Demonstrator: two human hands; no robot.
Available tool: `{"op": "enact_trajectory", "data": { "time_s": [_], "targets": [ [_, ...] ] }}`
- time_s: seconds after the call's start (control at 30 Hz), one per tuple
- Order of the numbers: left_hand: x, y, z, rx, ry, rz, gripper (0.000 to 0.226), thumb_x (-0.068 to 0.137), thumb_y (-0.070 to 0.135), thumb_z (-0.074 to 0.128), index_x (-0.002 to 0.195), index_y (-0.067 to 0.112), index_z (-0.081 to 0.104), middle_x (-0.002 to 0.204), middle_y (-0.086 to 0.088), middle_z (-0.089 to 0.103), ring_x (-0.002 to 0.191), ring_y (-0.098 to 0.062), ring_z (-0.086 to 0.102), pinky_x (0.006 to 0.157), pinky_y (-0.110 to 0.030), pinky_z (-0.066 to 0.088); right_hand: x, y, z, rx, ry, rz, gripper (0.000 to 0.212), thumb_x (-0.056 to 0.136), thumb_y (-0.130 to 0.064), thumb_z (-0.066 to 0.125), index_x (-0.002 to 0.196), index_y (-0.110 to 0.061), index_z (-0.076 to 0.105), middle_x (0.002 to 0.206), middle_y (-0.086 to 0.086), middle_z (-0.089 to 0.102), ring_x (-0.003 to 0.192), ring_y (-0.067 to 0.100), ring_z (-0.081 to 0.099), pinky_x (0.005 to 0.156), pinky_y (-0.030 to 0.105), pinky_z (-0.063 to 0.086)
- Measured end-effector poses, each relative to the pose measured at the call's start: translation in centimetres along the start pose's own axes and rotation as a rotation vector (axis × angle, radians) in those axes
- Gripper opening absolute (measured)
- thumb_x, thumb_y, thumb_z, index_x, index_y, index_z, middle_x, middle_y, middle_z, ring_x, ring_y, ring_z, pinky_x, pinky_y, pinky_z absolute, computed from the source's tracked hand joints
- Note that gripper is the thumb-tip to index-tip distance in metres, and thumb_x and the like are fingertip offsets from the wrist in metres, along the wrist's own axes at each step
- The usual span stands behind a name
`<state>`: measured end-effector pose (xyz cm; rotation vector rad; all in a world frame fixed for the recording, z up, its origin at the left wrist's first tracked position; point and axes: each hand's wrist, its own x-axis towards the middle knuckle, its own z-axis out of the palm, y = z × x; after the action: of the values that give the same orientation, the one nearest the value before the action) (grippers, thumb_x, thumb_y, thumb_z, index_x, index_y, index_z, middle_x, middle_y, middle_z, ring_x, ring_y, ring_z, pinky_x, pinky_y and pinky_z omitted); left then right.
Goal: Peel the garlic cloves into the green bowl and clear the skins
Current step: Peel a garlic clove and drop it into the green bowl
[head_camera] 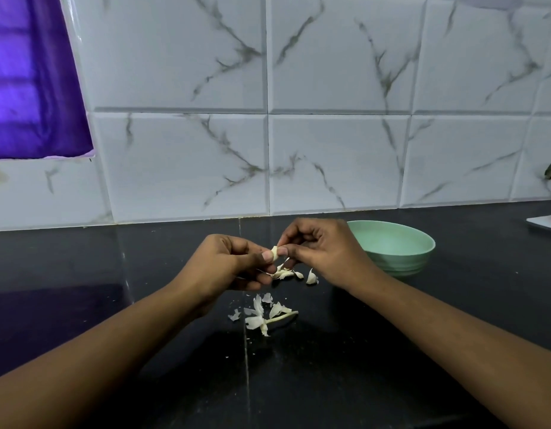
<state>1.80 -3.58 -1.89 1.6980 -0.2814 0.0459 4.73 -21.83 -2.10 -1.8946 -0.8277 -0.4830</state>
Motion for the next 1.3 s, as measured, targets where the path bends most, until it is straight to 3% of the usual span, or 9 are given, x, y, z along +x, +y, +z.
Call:
{"op": "enact_trajectory", "data": {
  "time_s": [0.3, 0.47, 0.63, 0.83, 0.97, 1.1, 1.17, 1.3],
  "targets": [
    [0.0, -0.2, 0.2, -0.023, 0.02, -0.07, 0.006, 0.085, 0.01, 0.067, 0.085, 0.005, 0.071, 0.083, -0.012, 0.074, 0.063, -0.013, 0.069, 0.052, -0.02, 0.052, 0.1, 0.0, 0.2, -0.292, -0.148, -0.058, 0.011, 0.089, -0.017, 0.063, 0.086, -0.026, 0.057, 0.077, -0.003, 0.067, 0.068, 0.014, 0.067, 0.067, 0.043, 0.054],
    [0.0, -0.4, 0.4, -0.103, 0.053, -0.132, 0.007, 0.087, 0.012, 0.063, 0.085, 0.012, 0.07, 0.081, -0.005, 0.075, 0.069, -0.011, 0.071, 0.05, -0.02, 0.051, 0.2, -0.2, 0.1, -0.337, -0.21, -0.041, 0.013, 0.091, -0.016, 0.06, 0.086, -0.026, 0.054, 0.071, -0.012, 0.061, 0.066, 0.004, 0.061, 0.066, 0.027, 0.049],
    [0.5, -0.6, -0.7, -0.222, 0.103, -0.167, 0.009, 0.088, 0.014, 0.061, 0.089, 0.016, 0.069, 0.09, 0.0, 0.075, 0.077, -0.012, 0.073, 0.054, -0.024, 0.055, 0.1, -0.3, 0.0, -0.231, -0.278, -0.015, 0.009, 0.089, -0.014, 0.064, 0.086, -0.021, 0.059, 0.079, -0.003, 0.068, 0.071, 0.01, 0.065, 0.065, 0.02, 0.048],
    [0.4, -0.6, -0.6, -0.215, 0.074, -0.166, 0.009, 0.089, 0.017, 0.061, 0.092, 0.016, 0.069, 0.081, 0.004, 0.072, 0.061, -0.006, 0.068, 0.044, -0.018, 0.048, -0.1, -0.6, -0.4, 0.051, -0.324, 0.121, 0.009, 0.08, -0.001, 0.072, 0.083, -0.001, 0.063, 0.07, 0.011, 0.068, 0.055, 0.001, 0.062, 0.049, 0.011, 0.042],
    [0.4, -0.6, -0.6, -0.209, 0.046, -0.153, 0.011, 0.089, 0.018, 0.061, 0.093, 0.013, 0.07, 0.075, 0.005, 0.072, 0.055, -0.005, 0.063, 0.042, -0.016, 0.046, 0.1, -0.1, -0.5, 0.107, -0.377, 0.182, 0.02, 0.077, 0.003, 0.073, 0.084, -0.01, 0.059, 0.075, 0.014, 0.068, 0.062, 0.015, 0.068, 0.053, 0.017, 0.048],
    [0.4, -0.7, -0.6, -0.191, 0.027, -0.15, 0.012, 0.088, 0.019, 0.061, 0.091, 0.014, 0.071, 0.075, 0.004, 0.071, 0.053, -0.004, 0.061, 0.04, -0.016, 0.045, 0.1, -0.3, -0.7, -0.023, -0.491, 0.208, 0.008, 0.088, -0.009, 0.065, 0.092, -0.016, 0.065, 0.088, 0.012, 0.072, 0.074, 0.017, 0.071, 0.06, 0.024, 0.053],
    [0.4, -0.8, -0.6, -0.18, 0.021, -0.146, 0.012, 0.088, 0.019, 0.061, 0.091, 0.015, 0.072, 0.075, 0.004, 0.071, 0.054, -0.004, 0.061, 0.041, -0.016, 0.045, 0.1, -0.5, -0.9, 0.003, -0.512, 0.253, 0.008, 0.092, -0.014, 0.06, 0.097, -0.019, 0.065, 0.09, 0.008, 0.073, 0.064, 0.014, 0.07, 0.055, 0.023, 0.051],
    [0.4, -0.7, -0.5, -0.165, -0.012, -0.138, 0.01, 0.086, 0.019, 0.062, 0.088, 0.014, 0.071, 0.078, 0.003, 0.071, 0.058, -0.005, 0.063, 0.043, -0.017, 0.046, 0.3, -0.4, -0.7, 0.077, -0.307, 0.281, 0.008, 0.089, -0.008, 0.063, 0.096, -0.011, 0.064, 0.07, -0.002, 0.07, 0.045, 0.011, 0.06, 0.042, 0.02, 0.045]
  ]
}}
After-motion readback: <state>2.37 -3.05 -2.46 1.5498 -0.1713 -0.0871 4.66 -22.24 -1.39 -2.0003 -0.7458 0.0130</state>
